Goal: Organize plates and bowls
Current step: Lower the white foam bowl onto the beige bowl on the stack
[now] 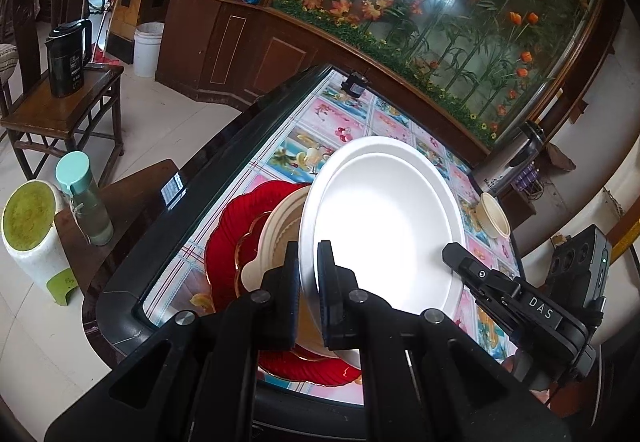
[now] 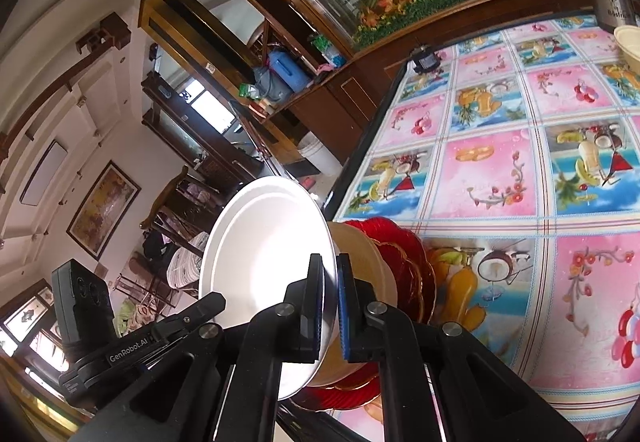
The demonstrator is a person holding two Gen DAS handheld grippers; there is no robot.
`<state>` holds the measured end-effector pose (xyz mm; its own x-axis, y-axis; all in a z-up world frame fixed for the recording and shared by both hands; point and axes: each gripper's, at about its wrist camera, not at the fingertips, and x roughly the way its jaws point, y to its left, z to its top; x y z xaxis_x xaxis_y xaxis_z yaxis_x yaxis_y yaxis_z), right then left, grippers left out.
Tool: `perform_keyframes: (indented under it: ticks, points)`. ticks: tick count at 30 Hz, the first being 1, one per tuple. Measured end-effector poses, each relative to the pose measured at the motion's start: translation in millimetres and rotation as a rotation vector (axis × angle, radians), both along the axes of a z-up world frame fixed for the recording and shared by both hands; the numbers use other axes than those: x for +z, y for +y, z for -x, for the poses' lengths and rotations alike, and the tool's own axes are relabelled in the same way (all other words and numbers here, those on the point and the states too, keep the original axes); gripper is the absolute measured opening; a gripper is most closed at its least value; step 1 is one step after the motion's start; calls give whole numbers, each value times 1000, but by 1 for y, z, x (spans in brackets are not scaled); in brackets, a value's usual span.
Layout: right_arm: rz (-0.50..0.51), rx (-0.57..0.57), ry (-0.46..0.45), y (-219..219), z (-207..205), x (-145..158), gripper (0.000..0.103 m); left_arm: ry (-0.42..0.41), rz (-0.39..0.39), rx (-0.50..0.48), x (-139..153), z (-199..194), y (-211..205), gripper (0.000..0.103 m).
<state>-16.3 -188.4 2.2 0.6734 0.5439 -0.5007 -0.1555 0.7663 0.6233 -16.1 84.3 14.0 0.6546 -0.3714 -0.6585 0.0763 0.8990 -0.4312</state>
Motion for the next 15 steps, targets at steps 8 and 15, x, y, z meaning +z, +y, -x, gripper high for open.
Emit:
perform_keyframes:
  ticks: [8, 15]
  points:
    - [-6, -1, 47, 2, -11, -18, 6, 11, -49, 14, -9, -6, -2, 6]
    - [1, -5, 71, 6, -17, -28, 6, 22, -66, 21, -15, -12, -2, 6]
